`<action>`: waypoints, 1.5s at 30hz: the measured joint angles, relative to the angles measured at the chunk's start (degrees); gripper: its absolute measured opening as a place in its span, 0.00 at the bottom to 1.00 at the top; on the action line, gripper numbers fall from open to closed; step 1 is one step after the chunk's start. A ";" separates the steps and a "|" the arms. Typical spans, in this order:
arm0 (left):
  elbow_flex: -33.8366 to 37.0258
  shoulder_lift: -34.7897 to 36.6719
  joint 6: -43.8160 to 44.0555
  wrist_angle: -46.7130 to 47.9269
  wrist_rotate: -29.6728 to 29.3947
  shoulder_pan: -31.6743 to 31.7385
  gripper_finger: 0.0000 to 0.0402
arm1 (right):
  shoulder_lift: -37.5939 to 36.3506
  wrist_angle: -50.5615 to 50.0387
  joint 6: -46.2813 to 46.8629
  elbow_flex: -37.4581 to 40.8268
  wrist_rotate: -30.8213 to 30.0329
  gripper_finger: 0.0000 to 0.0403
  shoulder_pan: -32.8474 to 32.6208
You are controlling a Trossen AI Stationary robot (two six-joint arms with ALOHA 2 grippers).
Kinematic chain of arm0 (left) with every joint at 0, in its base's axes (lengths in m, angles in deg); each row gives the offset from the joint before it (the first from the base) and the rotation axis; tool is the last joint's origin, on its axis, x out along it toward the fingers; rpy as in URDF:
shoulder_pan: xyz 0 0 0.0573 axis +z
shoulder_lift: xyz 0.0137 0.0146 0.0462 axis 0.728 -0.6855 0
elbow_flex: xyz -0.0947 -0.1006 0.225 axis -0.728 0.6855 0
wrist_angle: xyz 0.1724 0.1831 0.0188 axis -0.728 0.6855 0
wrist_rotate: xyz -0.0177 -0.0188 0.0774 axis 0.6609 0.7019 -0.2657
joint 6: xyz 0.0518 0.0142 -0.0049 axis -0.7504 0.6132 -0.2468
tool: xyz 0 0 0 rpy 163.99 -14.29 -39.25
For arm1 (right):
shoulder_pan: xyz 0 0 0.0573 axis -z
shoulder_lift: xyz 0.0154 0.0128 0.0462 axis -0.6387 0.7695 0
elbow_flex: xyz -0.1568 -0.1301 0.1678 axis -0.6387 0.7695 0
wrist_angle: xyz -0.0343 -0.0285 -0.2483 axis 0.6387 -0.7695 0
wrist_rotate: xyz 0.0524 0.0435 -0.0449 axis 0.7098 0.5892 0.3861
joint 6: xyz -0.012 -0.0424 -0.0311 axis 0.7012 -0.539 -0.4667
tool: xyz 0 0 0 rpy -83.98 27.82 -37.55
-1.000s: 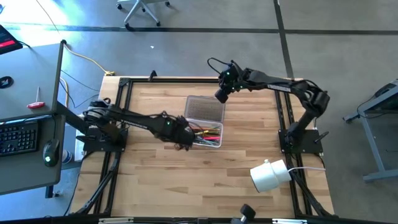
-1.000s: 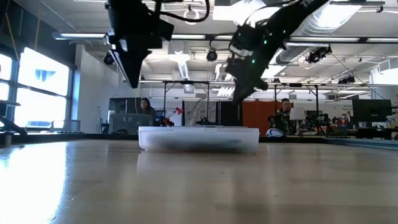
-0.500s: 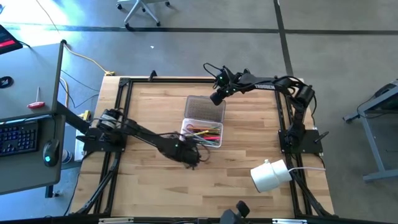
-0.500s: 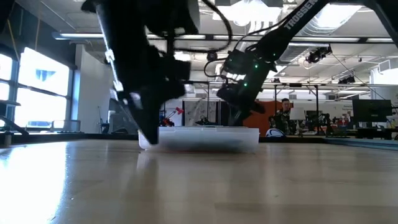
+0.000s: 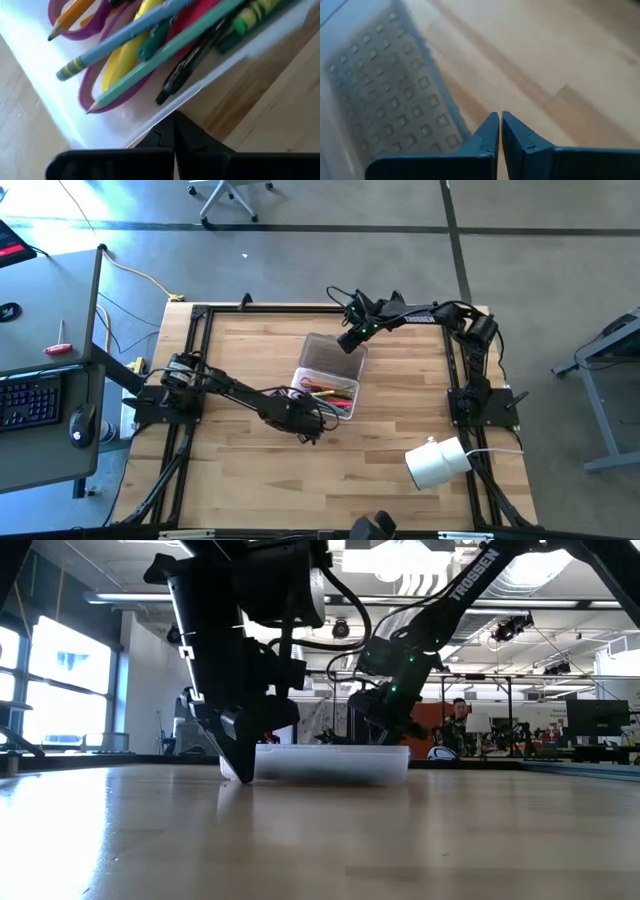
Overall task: Pick & place school supplies into a supply box
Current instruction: Close the lid of the black supply box
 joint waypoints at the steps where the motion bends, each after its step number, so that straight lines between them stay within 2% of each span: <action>1: -0.01 -0.03 0.01 0.01 -0.10 0.00 0.07 | 0.01 -0.30 -0.09 0.00 0.58 0.00 -0.28; 7: 0.05 -0.04 -2.05 -0.57 -0.19 -0.02 0.03 | -1.23 0.24 -0.71 0.00 2.49 0.00 -2.26; 14: 0.07 -0.11 -2.56 -0.50 -0.21 0.00 0.07 | -6.29 -1.48 -0.09 0.00 2.37 0.00 -4.50; 19: 0.07 -0.11 -3.73 -0.62 -0.26 0.00 0.03 | -9.76 -2.59 0.03 -0.07 2.05 0.00 -6.96; 26: 0.12 -0.17 -3.85 -0.79 -1.58 0.00 0.09 | -13.26 -4.74 0.58 -0.17 -2.40 0.00 -12.20; 30: 0.12 -0.17 -3.84 -0.83 -1.69 0.00 0.05 | -15.04 -5.33 1.61 -0.20 -5.23 0.00 -15.47; 34: 0.12 -0.17 -3.85 -0.94 -1.85 0.00 0.03 | -17.18 -4.98 1.65 -0.18 -5.65 0.00 -18.85; 41: 0.18 -0.43 -3.85 -2.46 -4.47 0.33 0.10 | -18.60 -6.15 2.92 0.25 -5.73 0.00 -25.86; 45: 0.25 -0.44 -4.03 -3.30 -4.78 0.31 0.07 | -18.16 -6.20 3.46 0.13 -7.26 0.00 -29.88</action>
